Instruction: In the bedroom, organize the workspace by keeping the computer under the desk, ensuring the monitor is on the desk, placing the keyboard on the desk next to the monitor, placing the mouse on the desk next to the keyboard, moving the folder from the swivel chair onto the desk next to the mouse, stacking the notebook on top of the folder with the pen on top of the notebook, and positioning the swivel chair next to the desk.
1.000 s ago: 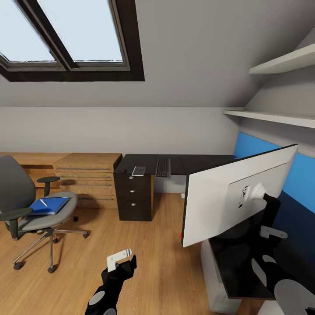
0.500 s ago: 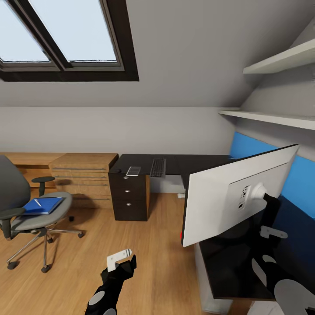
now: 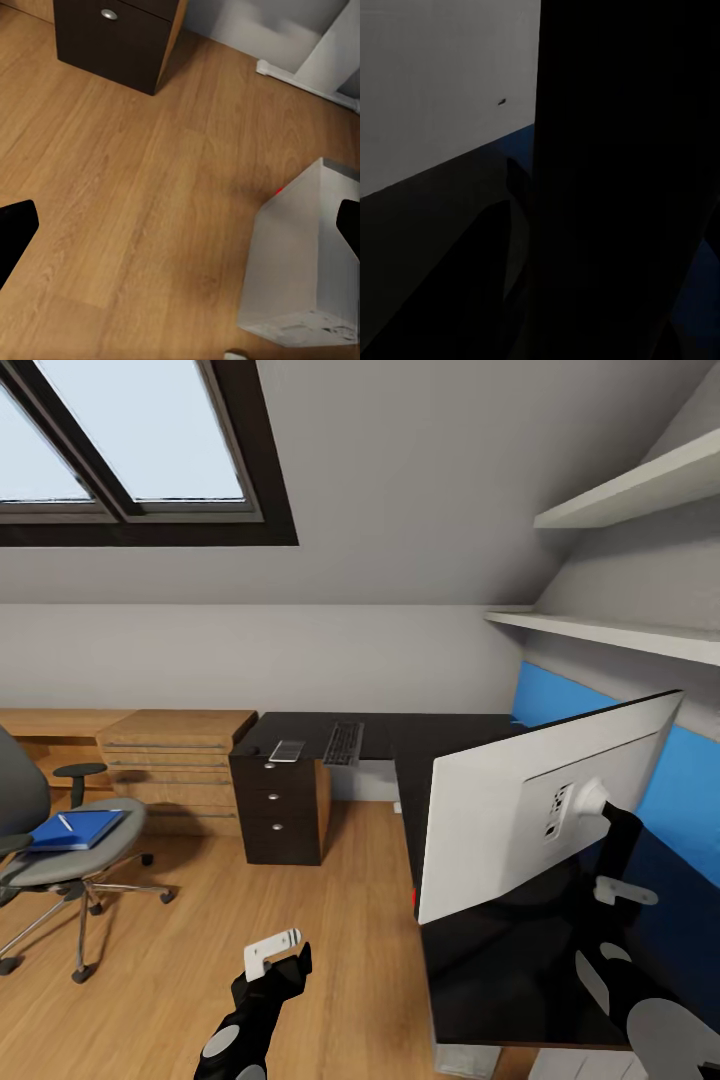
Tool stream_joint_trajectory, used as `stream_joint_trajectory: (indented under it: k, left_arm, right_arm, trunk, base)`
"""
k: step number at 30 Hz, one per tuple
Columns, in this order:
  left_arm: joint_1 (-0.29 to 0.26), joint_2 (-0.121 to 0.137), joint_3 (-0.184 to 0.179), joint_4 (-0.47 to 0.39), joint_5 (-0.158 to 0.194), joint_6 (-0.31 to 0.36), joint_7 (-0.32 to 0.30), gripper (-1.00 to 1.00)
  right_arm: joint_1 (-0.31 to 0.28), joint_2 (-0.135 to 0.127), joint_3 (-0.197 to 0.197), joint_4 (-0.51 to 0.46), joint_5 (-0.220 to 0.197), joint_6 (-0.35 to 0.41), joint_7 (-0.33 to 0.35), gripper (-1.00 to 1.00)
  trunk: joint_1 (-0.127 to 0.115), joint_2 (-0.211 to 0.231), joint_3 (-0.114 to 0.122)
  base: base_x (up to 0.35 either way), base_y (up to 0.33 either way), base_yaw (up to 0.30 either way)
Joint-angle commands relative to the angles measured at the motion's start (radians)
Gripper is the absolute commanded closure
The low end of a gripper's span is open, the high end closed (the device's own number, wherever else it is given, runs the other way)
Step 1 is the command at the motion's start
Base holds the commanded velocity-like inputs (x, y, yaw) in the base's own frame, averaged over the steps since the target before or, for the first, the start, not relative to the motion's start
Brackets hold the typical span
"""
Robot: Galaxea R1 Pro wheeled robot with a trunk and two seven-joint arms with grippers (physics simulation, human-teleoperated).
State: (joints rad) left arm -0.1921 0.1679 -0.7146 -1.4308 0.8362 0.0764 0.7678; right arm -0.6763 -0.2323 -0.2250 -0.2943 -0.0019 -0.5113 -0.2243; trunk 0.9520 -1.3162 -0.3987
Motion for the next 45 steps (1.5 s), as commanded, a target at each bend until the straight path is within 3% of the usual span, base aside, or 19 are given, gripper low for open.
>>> stream_joint_trajectory:
  k: [1, 15, 33, 45]
  left_arm:
    - [-0.001, 0.001, -0.002, -0.002, 0.001, 0.005, 0.007, -1.0]
    - [-0.001, 0.001, -0.002, -0.001, 0.001, 0.005, 0.006, -1.0]
    - [-0.001, 0.002, -0.002, 0.0, 0.001, 0.005, 0.005, -1.0]
    - [-0.001, 0.002, 0.0, 0.0, 0.003, 0.006, 0.004, -1.0]
  right_arm:
    - [0.0, -0.001, -0.001, 0.006, -0.03, -0.009, -0.005, 1.0]
    - [0.0, 0.0, -0.001, 0.007, -0.004, -0.008, -0.004, 1.0]
    - [0.0, 0.001, -0.001, 0.006, -0.003, -0.009, -0.004, 1.0]
    - [0.0, 0.001, -0.001, 0.007, -0.003, -0.009, -0.006, 1.0]
  trunk:
    - [0.0, -0.001, -0.001]
    - [0.0, -0.001, -0.001]
    - [0.0, -0.001, -0.001]
    - [0.0, -0.001, -0.001]
  base:
    - [0.0, -0.061, 0.0]
    - [0.015, -0.008, 0.0]
    - [0.263, -0.051, 0.0]
    - [-0.105, -0.003, 0.0]
